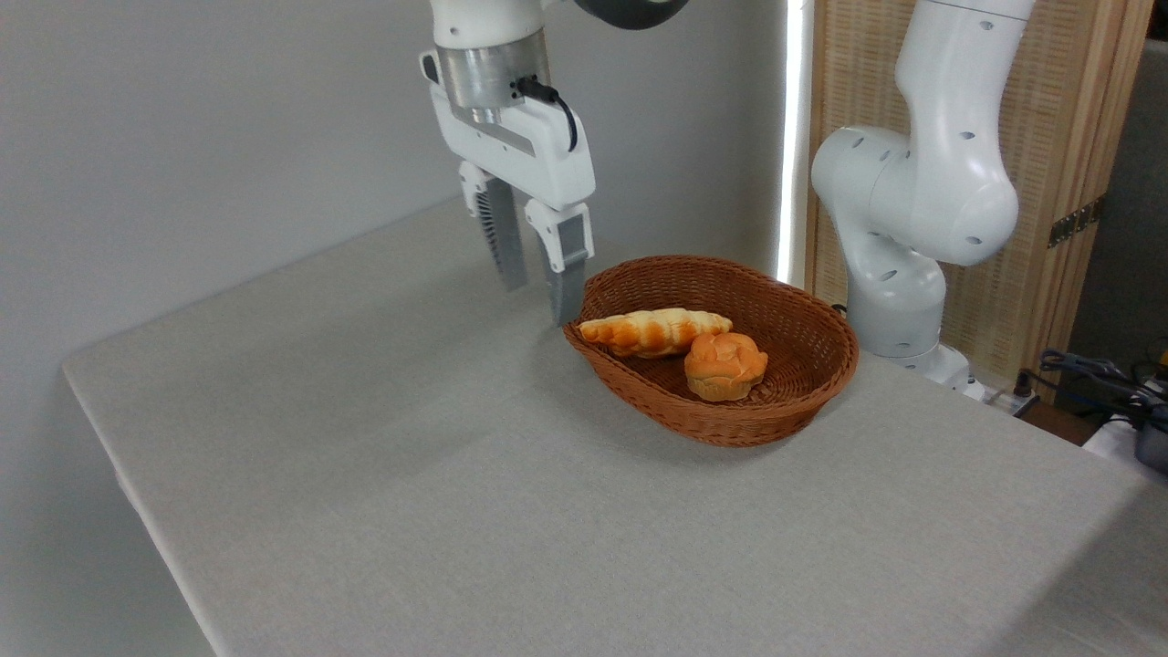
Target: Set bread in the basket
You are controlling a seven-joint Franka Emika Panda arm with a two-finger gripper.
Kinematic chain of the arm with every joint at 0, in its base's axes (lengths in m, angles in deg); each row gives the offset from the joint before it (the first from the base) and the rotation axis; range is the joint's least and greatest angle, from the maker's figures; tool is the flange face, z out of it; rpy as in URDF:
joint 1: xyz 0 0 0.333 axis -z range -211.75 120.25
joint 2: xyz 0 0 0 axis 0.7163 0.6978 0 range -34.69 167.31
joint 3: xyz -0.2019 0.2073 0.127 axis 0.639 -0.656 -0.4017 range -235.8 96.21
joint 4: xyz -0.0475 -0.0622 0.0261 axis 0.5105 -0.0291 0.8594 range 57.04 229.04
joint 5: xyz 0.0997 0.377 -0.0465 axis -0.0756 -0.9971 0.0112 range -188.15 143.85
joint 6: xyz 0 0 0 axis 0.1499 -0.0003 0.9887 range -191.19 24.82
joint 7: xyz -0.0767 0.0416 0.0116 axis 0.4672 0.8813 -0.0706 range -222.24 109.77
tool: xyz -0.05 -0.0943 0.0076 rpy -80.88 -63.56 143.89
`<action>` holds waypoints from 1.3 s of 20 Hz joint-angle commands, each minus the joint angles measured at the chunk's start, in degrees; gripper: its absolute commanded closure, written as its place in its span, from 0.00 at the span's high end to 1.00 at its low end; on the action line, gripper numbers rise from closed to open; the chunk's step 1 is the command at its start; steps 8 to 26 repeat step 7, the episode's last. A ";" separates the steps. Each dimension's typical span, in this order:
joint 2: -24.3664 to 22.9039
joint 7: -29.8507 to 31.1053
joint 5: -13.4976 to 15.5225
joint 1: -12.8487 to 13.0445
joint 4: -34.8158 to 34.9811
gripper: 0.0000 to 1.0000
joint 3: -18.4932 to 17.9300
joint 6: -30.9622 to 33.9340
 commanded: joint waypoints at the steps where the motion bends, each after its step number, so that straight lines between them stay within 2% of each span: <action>1: 7.35 -0.99 2.45 0.14 -10.03 1.00 -3.02 -0.21; 3: 10.52 -0.81 3.08 0.14 -12.68 1.00 -3.73 -0.21; 5: 11.15 -0.99 3.17 -0.04 -13.05 1.00 -3.82 -0.64; 7: 11.24 -1.07 3.60 -0.04 -13.05 1.00 -5.22 -1.44; 26: 11.24 -1.07 3.60 -0.04 -13.05 1.00 -5.22 -1.44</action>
